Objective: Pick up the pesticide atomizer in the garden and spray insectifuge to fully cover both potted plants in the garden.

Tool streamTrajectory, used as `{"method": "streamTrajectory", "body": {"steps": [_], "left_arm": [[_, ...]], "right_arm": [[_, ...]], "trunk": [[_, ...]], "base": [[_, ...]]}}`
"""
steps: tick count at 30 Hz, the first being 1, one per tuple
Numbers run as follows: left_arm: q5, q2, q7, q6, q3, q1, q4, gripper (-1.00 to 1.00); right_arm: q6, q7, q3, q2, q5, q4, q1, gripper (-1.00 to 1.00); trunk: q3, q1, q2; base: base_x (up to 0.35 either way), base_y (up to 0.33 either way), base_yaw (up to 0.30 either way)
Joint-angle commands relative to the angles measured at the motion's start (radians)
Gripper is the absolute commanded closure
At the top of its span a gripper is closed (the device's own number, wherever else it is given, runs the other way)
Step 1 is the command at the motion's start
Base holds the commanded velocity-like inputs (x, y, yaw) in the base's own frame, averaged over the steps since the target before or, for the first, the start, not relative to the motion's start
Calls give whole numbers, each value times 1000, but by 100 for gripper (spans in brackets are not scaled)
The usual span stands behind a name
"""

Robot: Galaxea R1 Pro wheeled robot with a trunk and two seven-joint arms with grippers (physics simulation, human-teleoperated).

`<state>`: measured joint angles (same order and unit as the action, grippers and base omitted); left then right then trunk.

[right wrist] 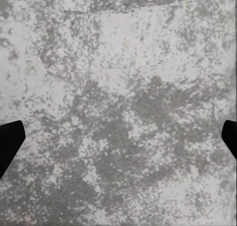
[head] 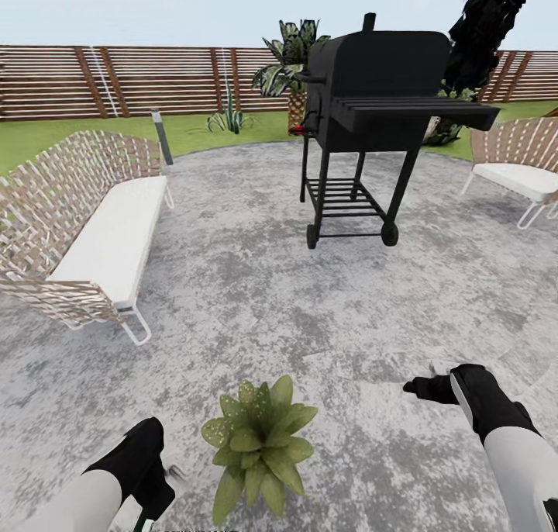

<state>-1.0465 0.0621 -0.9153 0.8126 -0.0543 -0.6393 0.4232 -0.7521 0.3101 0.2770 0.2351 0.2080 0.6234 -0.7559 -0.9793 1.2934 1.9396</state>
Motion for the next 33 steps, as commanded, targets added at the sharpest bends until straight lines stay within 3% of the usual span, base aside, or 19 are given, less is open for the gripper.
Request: {"method": "streamTrajectory", "body": {"steps": [1, 14, 27, 33], "left_arm": [[-9, -1, -8, 5, -6, 0, 2, 100], [-8, 1, -10, 7, -9, 0, 59, 100], [-3, -2, -11, 7, -8, 0, 89, 100], [-3, -3, -11, 7, -7, 0, 89, 100]], "right_arm": [[-3, 9, 4, 0, 11, 1, 0, -100], [-3, 9, 4, 0, 11, 1, 0, -100], [-3, 9, 4, 0, 10, 1, 0, -100], [-3, 9, 4, 0, 10, 1, 0, -100]], "trunk": [[-1, 0, 0], [-7, 0, 0], [-12, 0, 0], [-13, 0, 0]], "base": [[0, -312, 192], [31, -201, 227], [97, -90, 229], [7, -4, 55]]}}
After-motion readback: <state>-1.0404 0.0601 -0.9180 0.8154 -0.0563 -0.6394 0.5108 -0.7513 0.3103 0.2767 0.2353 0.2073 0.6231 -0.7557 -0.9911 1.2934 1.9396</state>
